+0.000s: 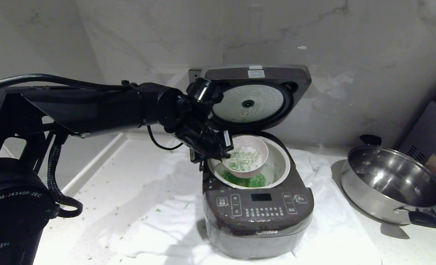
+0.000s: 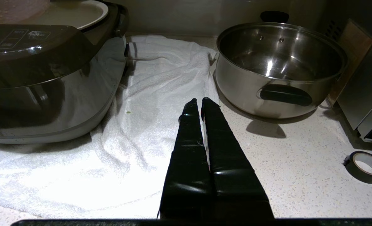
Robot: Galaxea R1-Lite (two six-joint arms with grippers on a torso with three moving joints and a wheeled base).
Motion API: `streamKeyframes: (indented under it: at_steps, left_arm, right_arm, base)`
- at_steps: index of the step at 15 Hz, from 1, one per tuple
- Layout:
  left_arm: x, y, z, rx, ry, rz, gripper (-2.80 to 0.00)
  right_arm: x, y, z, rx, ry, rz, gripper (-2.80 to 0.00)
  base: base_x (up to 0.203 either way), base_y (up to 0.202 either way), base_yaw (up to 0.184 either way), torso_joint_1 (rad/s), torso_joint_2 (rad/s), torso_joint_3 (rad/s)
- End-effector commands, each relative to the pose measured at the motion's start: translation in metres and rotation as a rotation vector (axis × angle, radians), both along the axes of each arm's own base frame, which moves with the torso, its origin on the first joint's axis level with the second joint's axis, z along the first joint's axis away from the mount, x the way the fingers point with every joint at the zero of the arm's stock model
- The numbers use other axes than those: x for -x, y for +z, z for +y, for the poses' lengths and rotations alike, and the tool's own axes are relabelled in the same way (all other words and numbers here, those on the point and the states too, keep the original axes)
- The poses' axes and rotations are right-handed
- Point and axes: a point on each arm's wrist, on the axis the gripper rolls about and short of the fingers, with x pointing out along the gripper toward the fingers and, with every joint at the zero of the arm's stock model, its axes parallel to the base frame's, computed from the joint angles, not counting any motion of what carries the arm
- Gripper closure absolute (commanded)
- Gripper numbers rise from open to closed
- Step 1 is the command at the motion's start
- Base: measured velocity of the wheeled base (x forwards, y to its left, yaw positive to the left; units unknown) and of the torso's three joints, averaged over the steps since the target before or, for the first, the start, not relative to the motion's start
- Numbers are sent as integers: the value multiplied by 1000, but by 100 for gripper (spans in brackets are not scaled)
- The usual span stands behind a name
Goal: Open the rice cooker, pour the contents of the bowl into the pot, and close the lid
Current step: Pour the water from the bowl into the rice cooker
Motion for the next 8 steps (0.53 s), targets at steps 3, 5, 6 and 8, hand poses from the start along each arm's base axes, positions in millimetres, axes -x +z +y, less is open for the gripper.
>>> streamKeyframes:
  at_steps: [3,5,6,8]
  left_arm:
    - [1,-7,-20,38,-11,-25,0]
    - [-1,-19,-33,3,16,-62,0]
    - [-2,-26,-40,-14,33,-89,0]
    - [-4,-29,-53,5,53,-162,0]
  right_arm:
    - [0,0,0,0,0,1,0]
    - [0,0,0,0,0,1,0]
    - [0,0,0,0,0,1,0]
    - [0,0,0,0,0,1,0]
  base:
    - [0,0,0,0,0,0]
    - [0,0,0,0,0,0]
    - [0,0,0,0,0,0]
    - [0,0,0,0,0,0]
